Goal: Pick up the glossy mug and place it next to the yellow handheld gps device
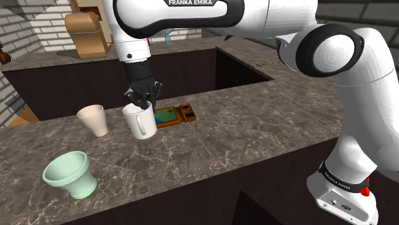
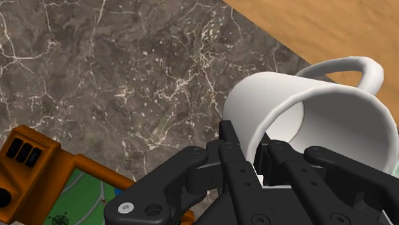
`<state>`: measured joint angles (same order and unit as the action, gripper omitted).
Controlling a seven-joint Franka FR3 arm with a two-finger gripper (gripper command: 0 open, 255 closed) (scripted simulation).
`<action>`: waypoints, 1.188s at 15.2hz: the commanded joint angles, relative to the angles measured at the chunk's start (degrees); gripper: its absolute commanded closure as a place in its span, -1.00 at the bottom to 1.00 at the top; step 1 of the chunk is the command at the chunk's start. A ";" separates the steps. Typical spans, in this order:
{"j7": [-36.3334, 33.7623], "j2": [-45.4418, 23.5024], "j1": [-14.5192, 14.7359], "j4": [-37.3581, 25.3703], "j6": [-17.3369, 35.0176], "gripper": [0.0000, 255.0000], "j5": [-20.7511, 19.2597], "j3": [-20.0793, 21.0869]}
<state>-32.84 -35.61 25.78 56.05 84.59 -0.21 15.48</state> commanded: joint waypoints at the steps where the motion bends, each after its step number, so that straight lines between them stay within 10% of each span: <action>1: 0.03 0.31 -0.10 2.15 1.88 1.00 0.05 0.01; 18: 1.25 1.33 -1.28 17.02 15.59 1.00 0.26 -0.20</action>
<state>-31.56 -34.08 24.43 72.77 99.62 0.09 15.28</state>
